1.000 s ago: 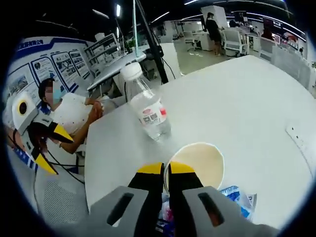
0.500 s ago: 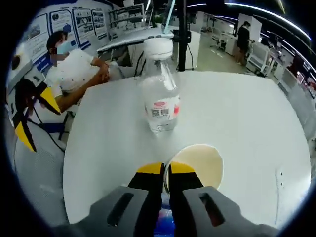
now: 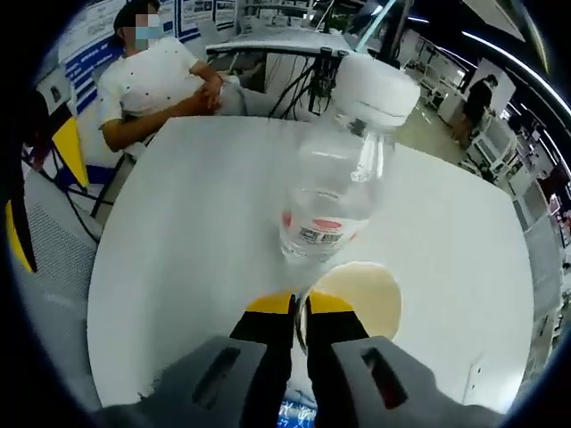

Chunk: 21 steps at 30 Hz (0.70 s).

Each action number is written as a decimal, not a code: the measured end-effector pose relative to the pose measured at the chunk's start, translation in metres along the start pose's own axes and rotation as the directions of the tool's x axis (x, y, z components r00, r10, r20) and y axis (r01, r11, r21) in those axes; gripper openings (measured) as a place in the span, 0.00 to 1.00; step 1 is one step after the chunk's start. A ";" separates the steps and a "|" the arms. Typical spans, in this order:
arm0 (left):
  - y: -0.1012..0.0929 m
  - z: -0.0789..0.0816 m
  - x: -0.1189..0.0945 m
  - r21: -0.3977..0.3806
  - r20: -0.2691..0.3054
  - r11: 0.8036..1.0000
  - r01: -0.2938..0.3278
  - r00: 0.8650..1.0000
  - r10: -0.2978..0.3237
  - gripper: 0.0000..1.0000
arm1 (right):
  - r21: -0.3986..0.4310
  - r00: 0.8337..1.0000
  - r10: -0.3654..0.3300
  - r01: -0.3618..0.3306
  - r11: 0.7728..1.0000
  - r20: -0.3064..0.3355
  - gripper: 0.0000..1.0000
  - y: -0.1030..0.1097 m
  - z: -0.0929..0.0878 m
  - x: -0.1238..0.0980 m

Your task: Arrange the tabletop items into an orderly group along one side of the table until the central work area is clear of visible clutter.

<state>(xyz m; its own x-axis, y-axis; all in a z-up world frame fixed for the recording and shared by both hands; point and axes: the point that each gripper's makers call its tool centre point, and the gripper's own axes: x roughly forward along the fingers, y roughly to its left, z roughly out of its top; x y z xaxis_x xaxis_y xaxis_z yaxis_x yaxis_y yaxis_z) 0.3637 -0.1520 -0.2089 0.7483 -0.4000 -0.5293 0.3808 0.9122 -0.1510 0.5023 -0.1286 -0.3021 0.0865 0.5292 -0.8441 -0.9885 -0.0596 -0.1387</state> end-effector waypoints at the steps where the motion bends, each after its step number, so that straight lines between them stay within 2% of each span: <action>1: 0.000 0.000 0.000 -0.003 0.000 1.000 0.000 1.000 0.000 0.39 | 0.007 1.000 0.003 -0.003 1.000 0.001 0.01 0.001 0.000 0.002; 11: 0.001 -0.002 0.002 -0.008 -0.006 1.000 0.008 1.000 -0.008 0.40 | -0.004 1.000 0.015 -0.015 1.000 -0.007 0.08 0.007 -0.001 0.007; 21: 0.002 -0.001 0.002 -0.013 0.001 1.000 0.005 1.000 -0.005 0.40 | -0.016 1.000 0.008 -0.008 1.000 0.000 0.13 0.011 0.007 -0.006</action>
<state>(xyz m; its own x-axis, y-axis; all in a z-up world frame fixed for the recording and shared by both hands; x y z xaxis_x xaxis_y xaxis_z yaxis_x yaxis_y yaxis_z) 0.3649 -0.1510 -0.2109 0.7468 -0.4045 -0.5279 0.3775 0.9113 -0.1642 0.4903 -0.1267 -0.2951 0.0783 0.5284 -0.8454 -0.9871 -0.0777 -0.1400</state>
